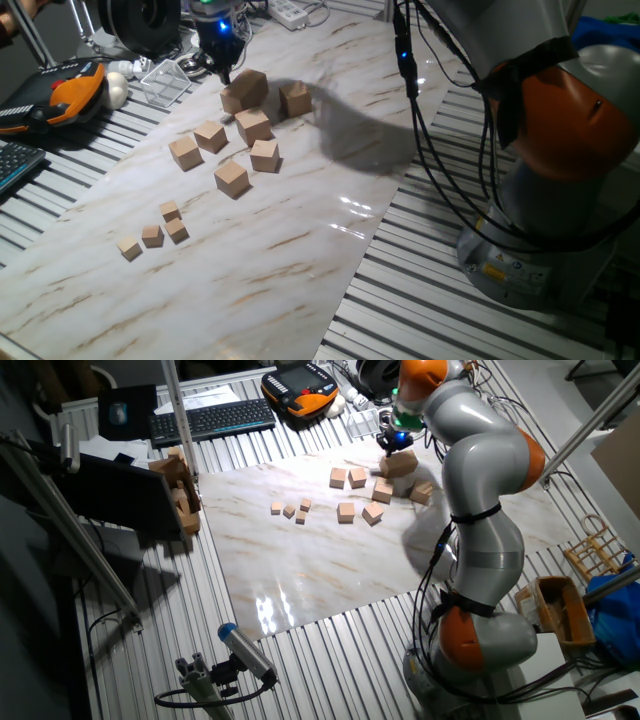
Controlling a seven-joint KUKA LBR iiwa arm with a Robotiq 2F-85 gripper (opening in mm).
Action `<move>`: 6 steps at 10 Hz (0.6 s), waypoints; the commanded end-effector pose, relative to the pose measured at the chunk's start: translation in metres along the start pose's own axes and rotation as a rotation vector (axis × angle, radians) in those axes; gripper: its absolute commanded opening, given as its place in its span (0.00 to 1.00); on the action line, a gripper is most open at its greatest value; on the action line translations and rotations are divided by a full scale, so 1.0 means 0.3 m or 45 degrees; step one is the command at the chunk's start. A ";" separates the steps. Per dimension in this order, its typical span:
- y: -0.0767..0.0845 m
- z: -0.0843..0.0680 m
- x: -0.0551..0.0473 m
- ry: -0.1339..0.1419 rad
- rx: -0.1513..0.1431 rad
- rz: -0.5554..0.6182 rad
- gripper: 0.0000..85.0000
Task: Stack the blocks into a cross shape
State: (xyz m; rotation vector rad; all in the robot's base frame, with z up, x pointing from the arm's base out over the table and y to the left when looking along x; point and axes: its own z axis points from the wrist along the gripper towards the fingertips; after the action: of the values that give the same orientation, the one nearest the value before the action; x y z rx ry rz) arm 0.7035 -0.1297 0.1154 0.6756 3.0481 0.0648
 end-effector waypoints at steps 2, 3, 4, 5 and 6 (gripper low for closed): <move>-0.017 -0.013 0.006 0.003 0.025 0.413 0.00; -0.023 -0.019 0.008 -0.006 0.022 0.598 0.00; -0.039 -0.021 0.000 -0.036 0.008 0.934 0.00; -0.056 -0.024 0.003 -0.040 0.015 1.056 0.00; -0.070 -0.025 0.005 -0.036 0.010 1.139 0.00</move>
State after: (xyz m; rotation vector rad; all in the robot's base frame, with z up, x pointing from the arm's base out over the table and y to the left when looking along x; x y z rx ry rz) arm 0.6930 -0.1485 0.1220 0.9767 2.9733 0.0623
